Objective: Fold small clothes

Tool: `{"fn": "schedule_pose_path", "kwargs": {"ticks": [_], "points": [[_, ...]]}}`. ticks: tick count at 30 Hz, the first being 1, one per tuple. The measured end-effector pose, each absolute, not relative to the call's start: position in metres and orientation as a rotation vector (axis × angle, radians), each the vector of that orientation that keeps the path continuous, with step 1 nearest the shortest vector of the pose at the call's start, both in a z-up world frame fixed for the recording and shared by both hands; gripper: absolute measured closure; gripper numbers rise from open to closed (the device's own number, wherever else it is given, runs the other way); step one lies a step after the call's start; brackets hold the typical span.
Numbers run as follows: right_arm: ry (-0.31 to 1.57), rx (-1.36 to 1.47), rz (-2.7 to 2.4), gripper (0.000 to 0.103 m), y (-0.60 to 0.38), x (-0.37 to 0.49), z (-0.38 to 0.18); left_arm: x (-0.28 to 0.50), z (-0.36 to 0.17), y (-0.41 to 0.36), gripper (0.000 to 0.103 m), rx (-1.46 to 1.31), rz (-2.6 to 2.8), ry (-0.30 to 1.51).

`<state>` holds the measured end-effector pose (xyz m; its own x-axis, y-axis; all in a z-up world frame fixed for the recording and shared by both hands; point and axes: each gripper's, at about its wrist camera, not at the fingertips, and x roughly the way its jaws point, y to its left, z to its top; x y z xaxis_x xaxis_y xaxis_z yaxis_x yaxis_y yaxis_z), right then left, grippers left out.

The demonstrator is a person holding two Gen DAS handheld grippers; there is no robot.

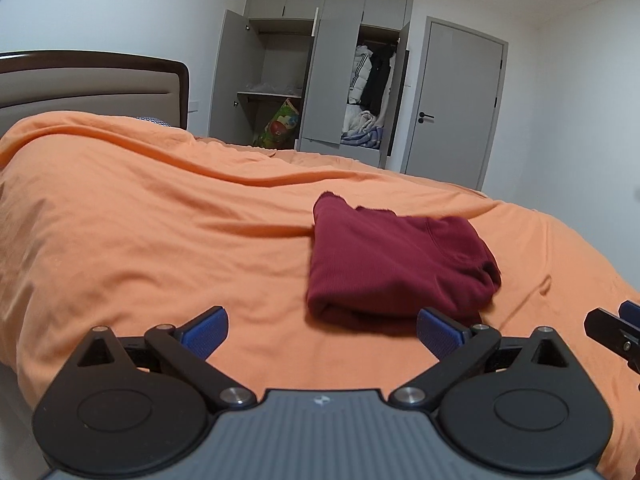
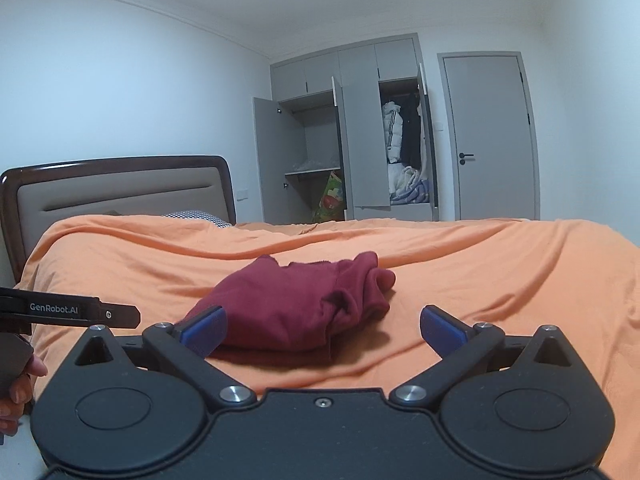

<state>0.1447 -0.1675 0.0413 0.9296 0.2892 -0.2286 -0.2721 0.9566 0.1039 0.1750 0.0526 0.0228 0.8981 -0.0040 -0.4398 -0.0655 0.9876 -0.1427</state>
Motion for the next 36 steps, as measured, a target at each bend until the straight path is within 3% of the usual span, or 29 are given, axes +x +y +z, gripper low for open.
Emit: {"fn": "schedule_pose_path", "kwargs": {"ticks": [12,36], "points": [[0.257,0.069,0.279,0.001,-0.173,0.103,0.021,0.124,0.011,0.048,0.000,-0.115,0.030,0.427],[0.265,0.085,0.275,0.001,-0.177,0.105,0.016,0.130,0.005,0.049,0.000,-0.115,0.036,0.446]]}}
